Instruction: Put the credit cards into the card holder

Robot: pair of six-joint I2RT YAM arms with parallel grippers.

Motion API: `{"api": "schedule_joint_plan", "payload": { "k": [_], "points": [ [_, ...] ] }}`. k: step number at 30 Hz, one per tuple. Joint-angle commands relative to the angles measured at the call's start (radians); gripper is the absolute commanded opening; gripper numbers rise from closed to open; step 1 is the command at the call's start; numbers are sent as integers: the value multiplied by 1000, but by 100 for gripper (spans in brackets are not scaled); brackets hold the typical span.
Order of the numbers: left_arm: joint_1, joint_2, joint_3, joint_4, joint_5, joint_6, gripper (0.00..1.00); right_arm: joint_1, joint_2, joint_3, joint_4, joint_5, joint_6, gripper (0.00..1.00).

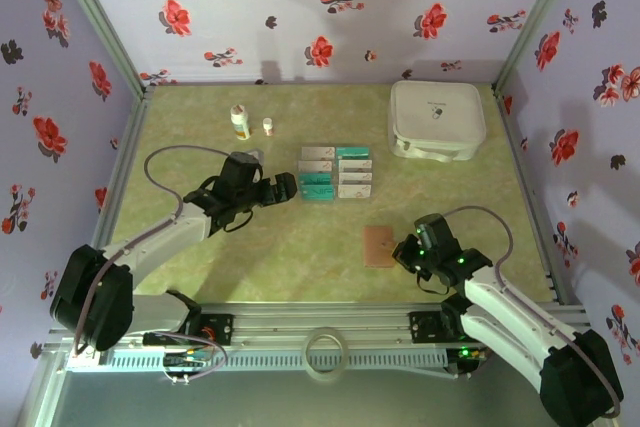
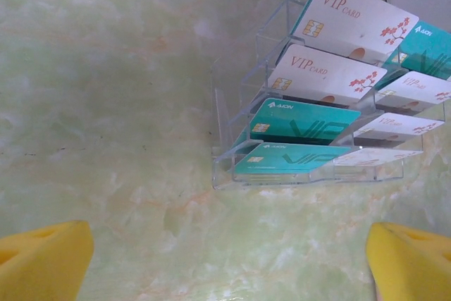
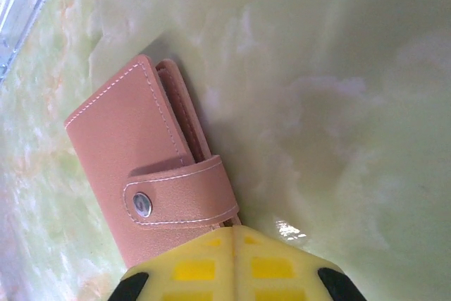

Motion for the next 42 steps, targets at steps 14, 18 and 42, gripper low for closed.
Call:
{"api": "schedule_joint_plan", "payload": {
  "k": [14,18,42],
  "points": [
    [-29,32,15,16,-5,-3,100,-22,-98,-63,-4,-63,18,43],
    [-36,41,22,17,-4,-3,100,-22,-90,-74,37,-93,27,41],
    [-54,57,20,36,-12,-12,100,-25,-38,-112,214,-137,72,0]
  ]
}}
